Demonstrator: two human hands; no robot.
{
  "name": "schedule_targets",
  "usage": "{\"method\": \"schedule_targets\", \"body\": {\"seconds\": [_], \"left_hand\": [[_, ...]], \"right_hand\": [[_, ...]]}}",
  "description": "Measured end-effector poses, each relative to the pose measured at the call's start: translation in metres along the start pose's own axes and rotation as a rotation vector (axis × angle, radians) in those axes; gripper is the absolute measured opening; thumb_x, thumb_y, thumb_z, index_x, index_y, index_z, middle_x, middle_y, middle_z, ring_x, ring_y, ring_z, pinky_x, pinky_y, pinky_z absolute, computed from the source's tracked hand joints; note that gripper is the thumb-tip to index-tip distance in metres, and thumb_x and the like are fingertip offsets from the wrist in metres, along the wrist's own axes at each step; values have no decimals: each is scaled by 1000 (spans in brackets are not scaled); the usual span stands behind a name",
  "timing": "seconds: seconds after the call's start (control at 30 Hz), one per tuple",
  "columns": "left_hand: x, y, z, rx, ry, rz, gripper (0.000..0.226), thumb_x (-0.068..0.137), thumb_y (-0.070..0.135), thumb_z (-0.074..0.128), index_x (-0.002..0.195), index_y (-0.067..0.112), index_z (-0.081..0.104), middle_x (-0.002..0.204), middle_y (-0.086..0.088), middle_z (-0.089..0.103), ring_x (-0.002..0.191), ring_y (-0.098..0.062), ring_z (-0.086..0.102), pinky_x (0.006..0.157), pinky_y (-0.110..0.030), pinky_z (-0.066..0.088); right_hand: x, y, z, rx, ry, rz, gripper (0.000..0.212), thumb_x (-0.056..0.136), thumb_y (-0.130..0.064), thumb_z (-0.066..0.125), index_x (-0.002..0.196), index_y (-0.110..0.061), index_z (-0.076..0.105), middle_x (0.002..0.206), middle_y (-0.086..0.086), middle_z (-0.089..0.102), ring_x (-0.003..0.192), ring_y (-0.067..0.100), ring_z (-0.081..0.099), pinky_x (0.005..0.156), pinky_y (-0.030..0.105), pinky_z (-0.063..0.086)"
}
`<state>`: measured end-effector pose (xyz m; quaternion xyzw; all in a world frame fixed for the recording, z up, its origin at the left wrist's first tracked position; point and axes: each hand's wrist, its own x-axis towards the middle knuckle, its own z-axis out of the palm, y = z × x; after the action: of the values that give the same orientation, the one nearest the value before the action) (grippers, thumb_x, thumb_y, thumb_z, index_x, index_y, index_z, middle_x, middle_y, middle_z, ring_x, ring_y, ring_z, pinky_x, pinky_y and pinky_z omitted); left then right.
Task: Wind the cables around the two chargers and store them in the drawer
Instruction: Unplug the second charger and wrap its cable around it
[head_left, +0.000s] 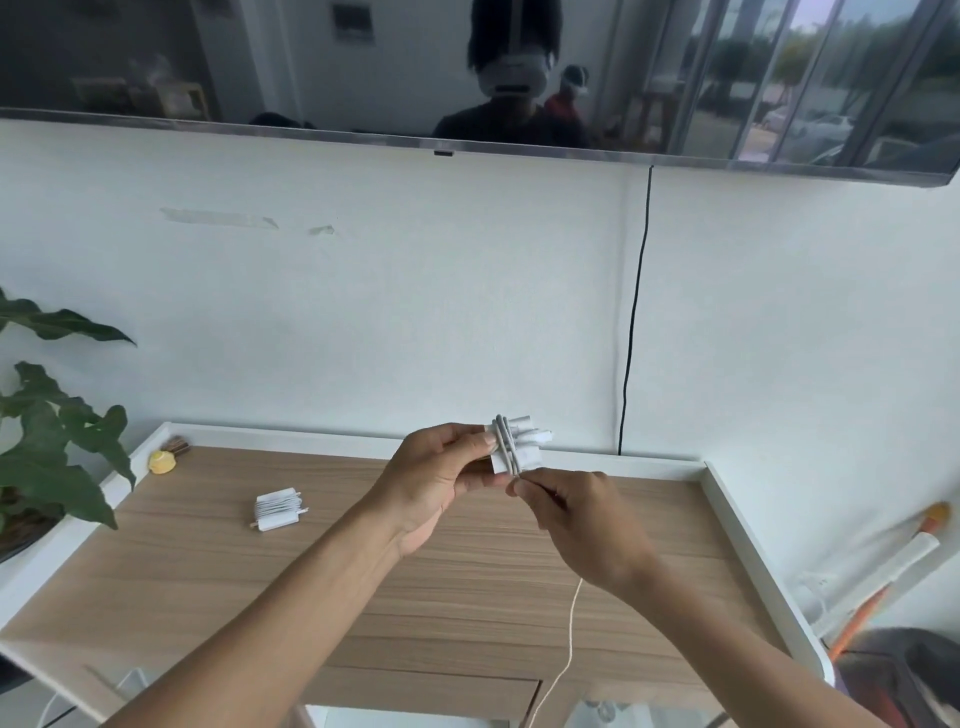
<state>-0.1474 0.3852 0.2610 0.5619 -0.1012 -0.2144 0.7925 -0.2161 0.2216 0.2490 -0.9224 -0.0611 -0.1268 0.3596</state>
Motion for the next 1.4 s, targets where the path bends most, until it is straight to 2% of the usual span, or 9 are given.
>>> {"method": "schedule_targets", "body": {"seconds": [0.13,0.27,0.4,0.53,0.73,0.93,1.07,1.17,1.4], "left_hand": [[7,-6,1,213,171,91,15,89,9,65,100,-1,66,99,-21,72,80,-24,71,83,-37,58],[9,-11,-9,385,251,145,4,87,10,67,90,10,64,86,-12,69,71,-18,69,78,-32,58],[5,-12,-21,552,172,184,13,81,19,72,90,15,64,80,-2,68,72,-17,66,83,-44,56],[-2,-8,-22,676,-20,214,13,84,14,71,94,18,63,86,3,66,77,-12,63,79,-37,55],[-13,9,-28,538,-293,126,25,81,15,65,104,5,61,92,-6,65,83,-12,64,74,-26,54],[-20,16,-28,166,-381,-1,41,78,16,68,110,-8,58,96,-14,69,86,-24,67,75,-32,56],[-21,15,-21,-22,-287,21,33,86,13,58,109,-11,61,94,-16,69,87,-23,67,74,-29,57],[-17,13,-15,-82,-145,53,23,91,10,55,100,-5,70,94,-19,71,83,-24,66,76,-29,59],[-13,2,-8,137,125,96,21,91,5,60,103,-11,64,100,-26,71,89,-31,69,82,-37,59]], "right_hand": [[2,-4,-5,-139,-33,-30,21,95,-27,52,83,-21,68,50,-6,50,49,13,44,50,25,35],[6,-10,-18,-316,-43,-43,27,95,-33,47,84,-16,65,66,0,64,62,20,54,60,33,47],[14,-15,-32,-426,-27,-103,25,95,-34,45,86,-19,64,73,-3,66,70,22,57,62,31,47],[20,-23,-37,-455,-53,-189,19,95,-33,48,91,-25,66,83,-9,68,76,18,59,65,29,45],[28,-27,-47,-153,-140,-62,12,90,-25,61,82,-28,70,64,-22,63,55,6,49,55,16,37],[25,-18,-36,160,-225,68,28,93,-15,56,78,-31,72,58,-12,61,51,7,46,53,18,39],[11,-12,-17,191,-191,67,35,94,-19,55,59,-19,60,52,0,49,50,15,37,50,27,31],[4,-17,-8,61,-97,-38,35,96,-25,52,63,-14,56,51,-7,51,48,9,43,50,19,36],[3,-21,-13,-304,-106,-133,35,96,-31,47,64,-19,44,53,0,44,55,23,39,53,35,35]]}}
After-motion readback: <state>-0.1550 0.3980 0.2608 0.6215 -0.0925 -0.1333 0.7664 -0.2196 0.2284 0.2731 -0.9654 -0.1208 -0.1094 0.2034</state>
